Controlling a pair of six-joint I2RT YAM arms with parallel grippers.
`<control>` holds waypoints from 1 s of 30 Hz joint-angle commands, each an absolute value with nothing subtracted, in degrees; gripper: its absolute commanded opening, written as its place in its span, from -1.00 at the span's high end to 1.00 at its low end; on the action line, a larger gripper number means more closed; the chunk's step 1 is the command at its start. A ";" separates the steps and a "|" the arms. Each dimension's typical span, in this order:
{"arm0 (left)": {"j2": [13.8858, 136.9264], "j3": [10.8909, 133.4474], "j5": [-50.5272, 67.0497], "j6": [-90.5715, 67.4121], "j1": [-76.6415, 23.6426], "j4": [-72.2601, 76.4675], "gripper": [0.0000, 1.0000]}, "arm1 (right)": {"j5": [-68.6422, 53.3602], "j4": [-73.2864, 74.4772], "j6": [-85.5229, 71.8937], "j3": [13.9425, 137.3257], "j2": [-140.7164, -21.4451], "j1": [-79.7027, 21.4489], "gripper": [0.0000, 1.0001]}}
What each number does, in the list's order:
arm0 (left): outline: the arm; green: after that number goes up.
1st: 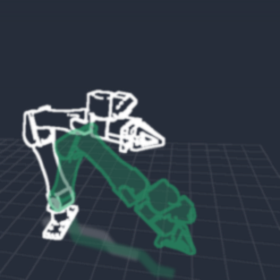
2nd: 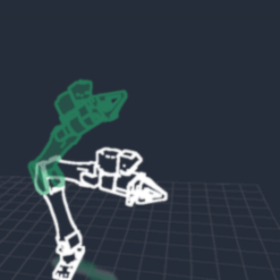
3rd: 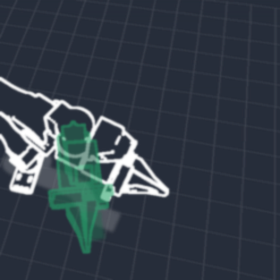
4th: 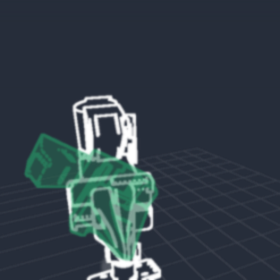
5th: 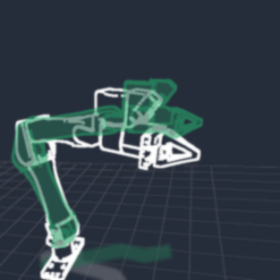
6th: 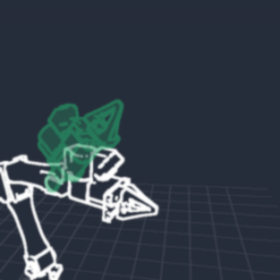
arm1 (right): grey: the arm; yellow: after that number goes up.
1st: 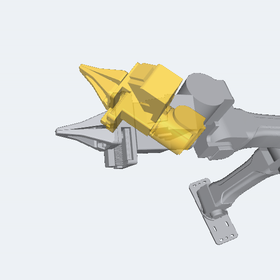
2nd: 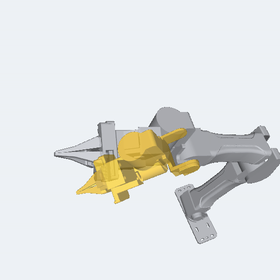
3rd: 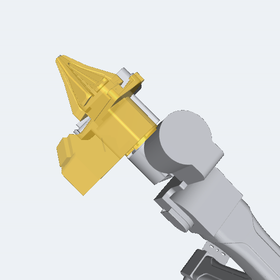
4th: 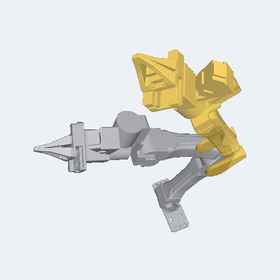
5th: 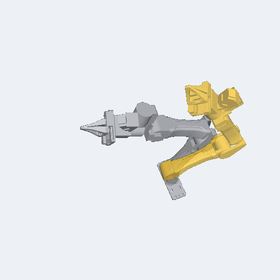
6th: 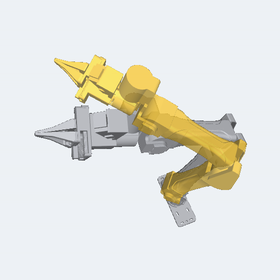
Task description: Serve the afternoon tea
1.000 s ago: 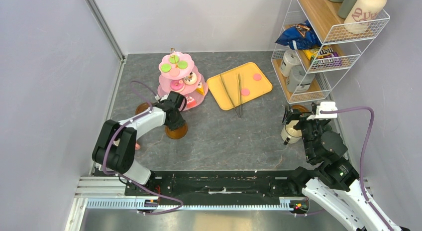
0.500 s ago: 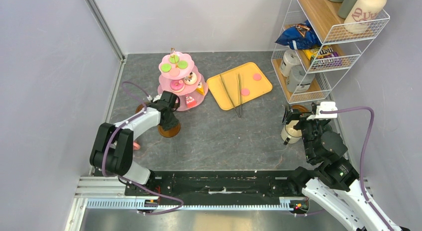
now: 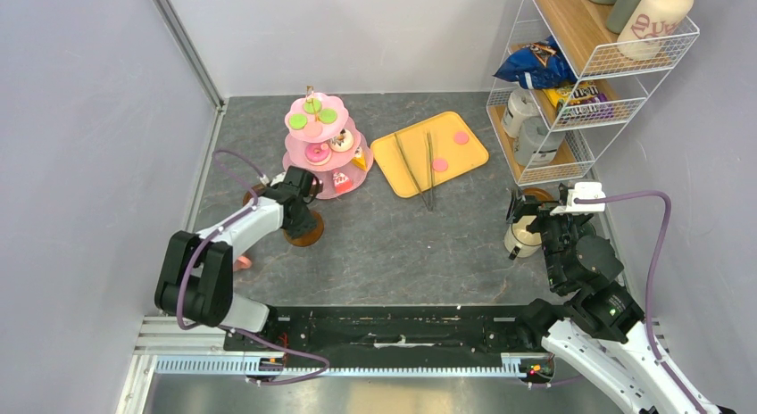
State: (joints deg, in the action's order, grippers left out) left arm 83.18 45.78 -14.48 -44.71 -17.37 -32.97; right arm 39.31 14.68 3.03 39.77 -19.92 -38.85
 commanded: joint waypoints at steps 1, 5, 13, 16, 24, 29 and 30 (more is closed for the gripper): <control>79.31 47.23 -15.03 -44.80 -17.14 -34.28 0.20 | 39.68 13.81 2.64 39.73 -19.33 -39.24 -0.98; 76.30 50.86 -16.80 -43.54 -16.65 -36.87 0.03 | 39.72 13.83 2.64 39.73 -19.25 -39.18 -0.98; 65.93 55.35 -22.86 -42.68 -11.02 -44.82 -0.37 | 39.55 13.76 2.65 39.72 -19.03 -39.15 -0.98; 61.02 55.24 -28.00 -43.36 -8.26 -47.17 -0.57 | 39.54 13.76 2.60 39.72 -18.99 -39.19 -0.98; 59.09 52.45 -29.05 -38.71 2.01 -46.16 -0.60 | 39.45 13.80 2.55 39.73 -18.64 -39.19 -0.98; 62.94 49.82 -28.64 -38.63 4.88 -43.22 -0.56 | 39.50 13.76 2.55 39.66 -18.30 -39.29 -0.98; 63.28 49.23 -29.30 -39.10 5.08 -43.01 -0.54 | 39.50 13.79 2.57 39.64 -18.23 -39.24 -0.98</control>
State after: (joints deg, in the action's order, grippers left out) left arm 61.52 51.27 -26.94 -40.60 3.81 -45.50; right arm 39.29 14.68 3.03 39.77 -19.00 -38.89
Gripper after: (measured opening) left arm 0.784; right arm 0.993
